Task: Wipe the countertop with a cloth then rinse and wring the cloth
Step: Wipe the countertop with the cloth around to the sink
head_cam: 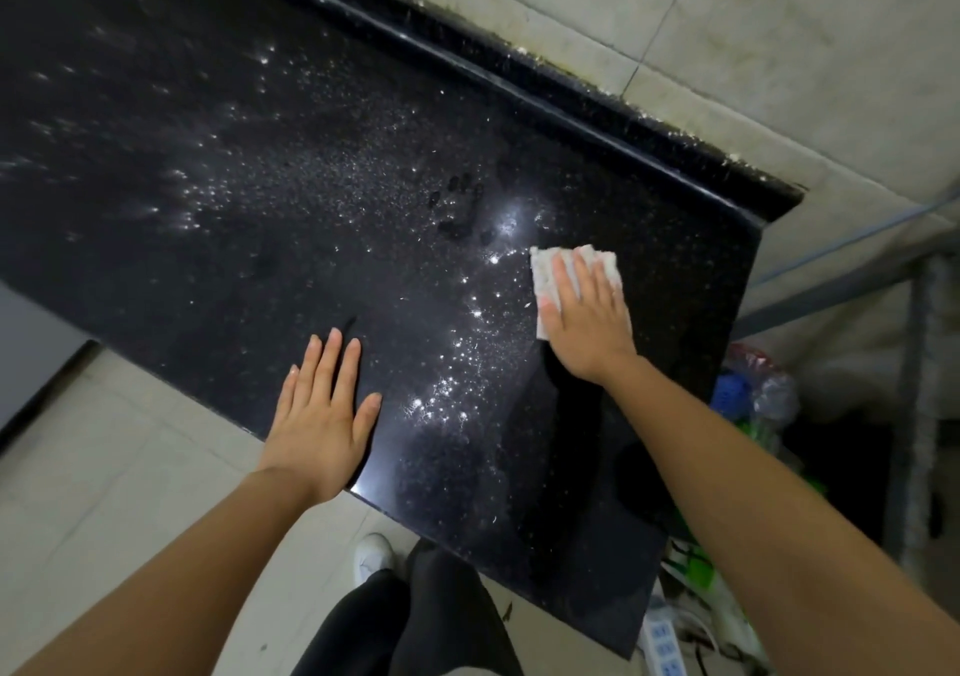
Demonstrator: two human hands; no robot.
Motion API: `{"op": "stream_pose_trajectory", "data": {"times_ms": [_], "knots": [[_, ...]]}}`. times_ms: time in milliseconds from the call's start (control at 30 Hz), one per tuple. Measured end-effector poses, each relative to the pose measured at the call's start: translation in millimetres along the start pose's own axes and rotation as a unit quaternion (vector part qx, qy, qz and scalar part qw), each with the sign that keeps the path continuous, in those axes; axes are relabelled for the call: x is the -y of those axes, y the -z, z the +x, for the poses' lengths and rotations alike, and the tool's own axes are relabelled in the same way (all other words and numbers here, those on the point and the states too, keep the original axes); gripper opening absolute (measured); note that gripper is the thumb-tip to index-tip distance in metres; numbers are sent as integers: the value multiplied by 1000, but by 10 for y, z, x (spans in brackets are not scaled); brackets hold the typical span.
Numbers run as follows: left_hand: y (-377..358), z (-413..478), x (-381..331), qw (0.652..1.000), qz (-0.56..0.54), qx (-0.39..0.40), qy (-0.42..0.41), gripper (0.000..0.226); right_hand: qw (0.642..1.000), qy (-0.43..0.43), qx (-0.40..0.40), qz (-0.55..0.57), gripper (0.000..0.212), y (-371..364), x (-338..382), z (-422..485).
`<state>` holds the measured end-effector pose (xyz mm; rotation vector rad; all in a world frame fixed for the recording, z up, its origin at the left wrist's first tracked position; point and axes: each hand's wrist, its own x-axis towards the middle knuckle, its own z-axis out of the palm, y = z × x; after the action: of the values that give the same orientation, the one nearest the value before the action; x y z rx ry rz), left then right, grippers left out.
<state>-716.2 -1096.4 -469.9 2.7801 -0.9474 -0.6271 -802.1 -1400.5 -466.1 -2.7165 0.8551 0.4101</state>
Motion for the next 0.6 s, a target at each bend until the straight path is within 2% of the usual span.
{"op": "stream_pose_trajectory", "data": {"times_ms": [233, 367, 433, 500, 600], "knots": [[38, 12, -11, 1000, -2, 13, -5, 62, 985, 164, -2, -60, 57, -157, 373, -677], [76, 9, -20, 1000, -18, 23, -5, 62, 949, 296, 30, -103, 59, -371, 223, -935], [74, 8, -16, 1000, -14, 27, -3, 63, 926, 351, 21, -134, 58, -331, 42, -812], [66, 14, -8, 1000, -9, 26, -2, 65, 929, 337, -20, -156, 56, -231, -66, -586], [54, 18, 0, 1000, -11, 29, -1, 74, 973, 189, -68, -118, 60, -47, -144, -227]]}}
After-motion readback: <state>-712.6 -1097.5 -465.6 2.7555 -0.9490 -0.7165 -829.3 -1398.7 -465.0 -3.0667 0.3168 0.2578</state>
